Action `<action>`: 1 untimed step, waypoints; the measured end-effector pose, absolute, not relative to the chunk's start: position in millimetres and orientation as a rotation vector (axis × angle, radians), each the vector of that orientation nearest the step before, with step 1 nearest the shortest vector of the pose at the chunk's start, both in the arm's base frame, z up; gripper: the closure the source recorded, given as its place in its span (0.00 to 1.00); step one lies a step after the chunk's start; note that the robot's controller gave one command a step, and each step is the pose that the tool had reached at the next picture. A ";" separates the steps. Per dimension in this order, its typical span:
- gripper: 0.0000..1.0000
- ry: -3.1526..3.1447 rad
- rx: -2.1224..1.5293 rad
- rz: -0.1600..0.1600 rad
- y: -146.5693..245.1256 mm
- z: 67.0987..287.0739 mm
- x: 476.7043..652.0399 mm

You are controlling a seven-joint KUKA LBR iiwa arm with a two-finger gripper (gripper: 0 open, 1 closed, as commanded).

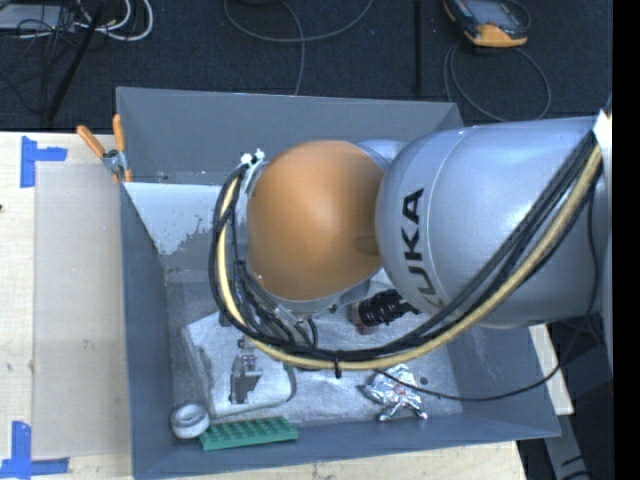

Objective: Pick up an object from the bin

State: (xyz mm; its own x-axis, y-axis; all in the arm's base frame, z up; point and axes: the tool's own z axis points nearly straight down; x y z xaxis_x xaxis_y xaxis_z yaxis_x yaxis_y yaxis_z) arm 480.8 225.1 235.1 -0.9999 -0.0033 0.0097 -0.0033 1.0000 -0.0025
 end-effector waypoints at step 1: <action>0.00 -3.149 0.059 -0.005 219.4 104.2 488.6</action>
Offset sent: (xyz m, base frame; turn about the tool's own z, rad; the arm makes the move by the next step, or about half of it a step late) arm 0.0055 -0.0064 -0.1295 -0.0359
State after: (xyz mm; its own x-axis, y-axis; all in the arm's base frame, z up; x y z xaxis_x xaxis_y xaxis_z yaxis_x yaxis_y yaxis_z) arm 488.6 219.4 104.2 -0.9993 -0.0377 -0.0079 -0.0377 0.9993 0.0031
